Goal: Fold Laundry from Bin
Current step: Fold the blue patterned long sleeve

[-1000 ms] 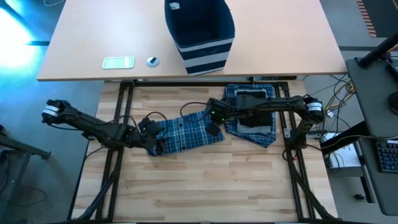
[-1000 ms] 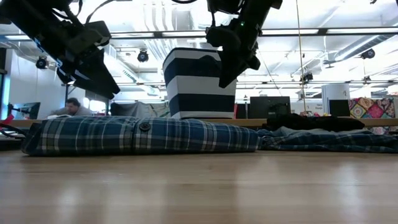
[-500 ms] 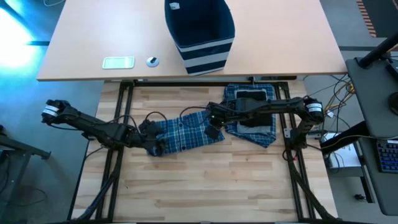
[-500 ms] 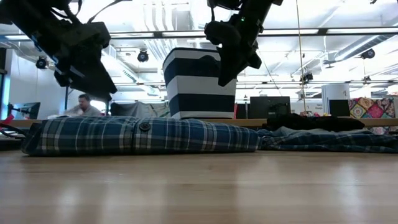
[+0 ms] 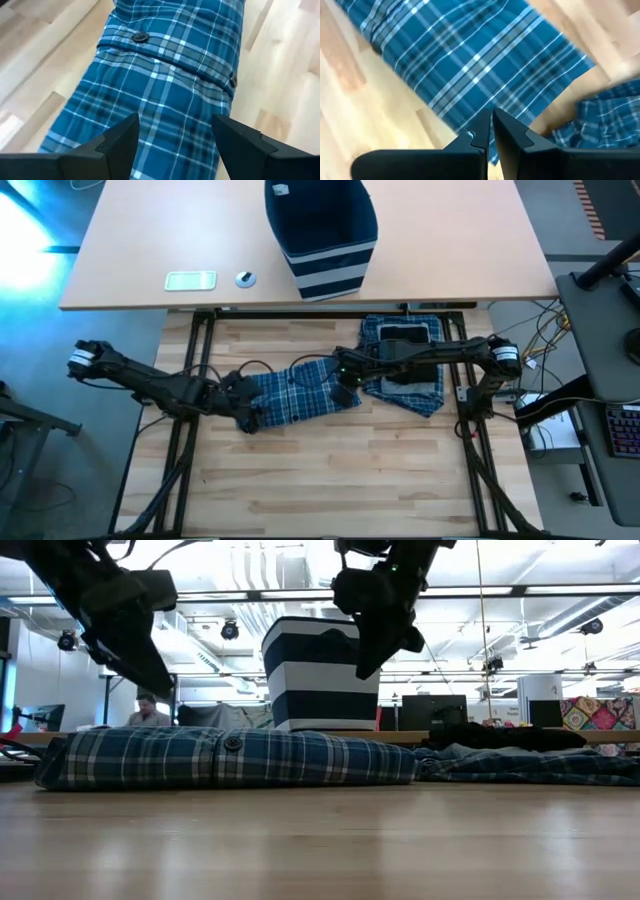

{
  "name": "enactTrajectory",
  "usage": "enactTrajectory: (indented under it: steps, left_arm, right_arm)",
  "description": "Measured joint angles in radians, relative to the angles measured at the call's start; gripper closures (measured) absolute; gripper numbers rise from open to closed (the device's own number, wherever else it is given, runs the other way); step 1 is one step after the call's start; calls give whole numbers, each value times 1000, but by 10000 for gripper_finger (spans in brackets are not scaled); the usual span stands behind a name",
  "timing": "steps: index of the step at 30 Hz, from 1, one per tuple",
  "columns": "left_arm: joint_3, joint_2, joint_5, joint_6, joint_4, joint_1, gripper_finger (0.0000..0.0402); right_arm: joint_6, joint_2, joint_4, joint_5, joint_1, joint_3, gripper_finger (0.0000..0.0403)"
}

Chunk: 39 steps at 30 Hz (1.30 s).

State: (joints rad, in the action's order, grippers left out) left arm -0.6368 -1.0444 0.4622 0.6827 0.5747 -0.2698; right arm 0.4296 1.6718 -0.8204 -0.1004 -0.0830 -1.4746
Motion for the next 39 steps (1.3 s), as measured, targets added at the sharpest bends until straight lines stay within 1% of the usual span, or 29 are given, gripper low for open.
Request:
enactTrajectory:
  steps: [4,7,10,12,15,17,22,25,28,31,33,36,39]
  left_arm:
    - [-21,-25,-1,-15,51,2,169]
    - [-23,-49,-1,-16,63,1,169]
    - [-12,-72,-1,-13,58,1,169]
    - [-1,-85,-2,-13,63,1,169]
    - [3,-70,-2,-9,59,1,168]
    - [4,-48,-2,-11,67,1,168]
    - [-6,2,-6,-5,113,11,163]
    - [-6,7,-62,12,138,36,139]
    - [-5,-2,-85,40,156,54,97]
    - [-4,-20,-81,40,150,64,54]
    - [-4,-39,-61,37,146,66,33]
    - [9,-73,-52,36,126,66,20]
    - [28,-121,-53,31,98,66,22]
  right_arm:
    - [-44,0,-38,51,0,0,377]
    - [-82,0,-62,66,0,2,346]
    - [-172,1,-50,65,0,9,295]
    - [-224,17,-19,67,0,10,254]
    - [-258,64,-10,104,-21,10,192]
    - [-298,102,-1,101,-38,9,153]
    - [-413,196,-11,98,-69,-80,77]
    - [-484,245,-27,101,-84,-152,45]
    - [-594,303,-65,98,-100,-223,34]
    - [-686,372,-67,98,-116,-285,33]
    - [-724,428,-71,100,-126,-319,33]
    - [-757,507,-72,103,-134,-362,33]
    - [-774,566,-91,105,-134,-421,33]
